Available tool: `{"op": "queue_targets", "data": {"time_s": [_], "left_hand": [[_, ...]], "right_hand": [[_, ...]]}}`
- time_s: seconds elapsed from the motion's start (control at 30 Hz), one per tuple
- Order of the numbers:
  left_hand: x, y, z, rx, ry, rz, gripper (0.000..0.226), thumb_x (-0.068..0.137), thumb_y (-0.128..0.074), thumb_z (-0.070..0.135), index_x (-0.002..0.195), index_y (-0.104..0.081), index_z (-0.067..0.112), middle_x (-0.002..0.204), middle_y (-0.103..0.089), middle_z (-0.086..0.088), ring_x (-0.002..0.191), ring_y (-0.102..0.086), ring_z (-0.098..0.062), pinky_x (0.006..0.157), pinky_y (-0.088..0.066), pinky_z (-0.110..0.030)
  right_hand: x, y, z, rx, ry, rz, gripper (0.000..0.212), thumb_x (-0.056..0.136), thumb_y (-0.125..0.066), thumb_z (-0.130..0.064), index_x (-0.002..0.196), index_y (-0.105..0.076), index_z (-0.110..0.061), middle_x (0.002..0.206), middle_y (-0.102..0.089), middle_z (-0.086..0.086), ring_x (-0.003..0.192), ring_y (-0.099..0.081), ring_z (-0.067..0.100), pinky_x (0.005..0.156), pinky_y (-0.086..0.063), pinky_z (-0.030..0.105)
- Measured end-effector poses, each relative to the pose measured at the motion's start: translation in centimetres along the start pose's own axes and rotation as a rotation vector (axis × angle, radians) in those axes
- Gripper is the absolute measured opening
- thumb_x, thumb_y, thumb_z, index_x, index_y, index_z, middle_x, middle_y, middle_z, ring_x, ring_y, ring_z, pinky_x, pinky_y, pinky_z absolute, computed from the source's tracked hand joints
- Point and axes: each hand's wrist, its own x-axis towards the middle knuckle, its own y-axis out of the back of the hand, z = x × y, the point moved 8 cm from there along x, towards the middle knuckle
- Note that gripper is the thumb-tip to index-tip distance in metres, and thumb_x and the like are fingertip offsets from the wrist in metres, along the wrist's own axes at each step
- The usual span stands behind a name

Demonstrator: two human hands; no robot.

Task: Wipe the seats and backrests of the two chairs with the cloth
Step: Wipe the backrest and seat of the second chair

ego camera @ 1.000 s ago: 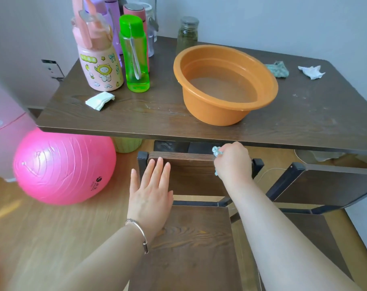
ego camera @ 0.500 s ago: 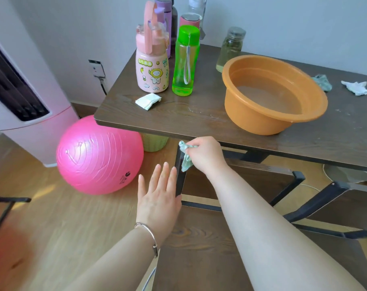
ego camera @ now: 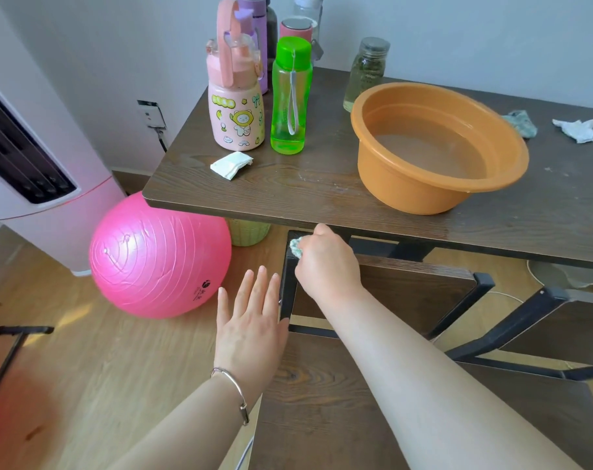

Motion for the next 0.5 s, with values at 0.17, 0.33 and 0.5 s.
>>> {"op": "queue_targets", "data": {"time_s": [0.17, 0.33, 0.5], "left_hand": [[0.4, -0.4, 1.7, 0.002, -0.009, -0.028, 0.077, 0.081, -0.070, 0.036, 0.147, -0.038, 0.015, 0.155, -0.034, -0.007, 0.145, -0.028, -0.026, 0.112, -0.027, -0.060], [1.3, -0.4, 4.3, -0.009, -0.042, -0.021, 0.076, 0.083, -0.068, 0.037, 0.148, -0.036, 0.016, 0.156, -0.032, -0.006, 0.146, -0.025, -0.026, 0.114, -0.023, -0.058], [1.7, -1.3, 6.8, -0.028, -0.085, -0.020, 0.076, 0.081, -0.070, 0.036, 0.146, -0.039, 0.015, 0.155, -0.034, -0.007, 0.144, -0.029, -0.026, 0.112, -0.028, -0.060]], "right_hand": [[-0.5, 1.4, 5.0, -0.060, -0.127, 0.004, 0.034, 0.086, -0.072, -0.024, 0.117, -0.068, -0.013, 0.107, -0.056, 0.003, 0.096, -0.059, 0.023, 0.075, -0.056, 0.034], [-2.5, 4.2, 13.4, -0.183, -0.276, -0.010, 0.036, 0.086, -0.072, -0.026, 0.120, -0.068, -0.013, 0.111, -0.059, 0.004, 0.097, -0.061, 0.021, 0.070, -0.050, 0.028], [-5.0, 7.6, 23.5, -0.211, -0.565, -0.017, 0.039, 0.086, -0.075, -0.023, 0.121, -0.063, -0.010, 0.111, -0.062, 0.010, 0.096, -0.064, 0.025, 0.074, -0.054, 0.030]]}}
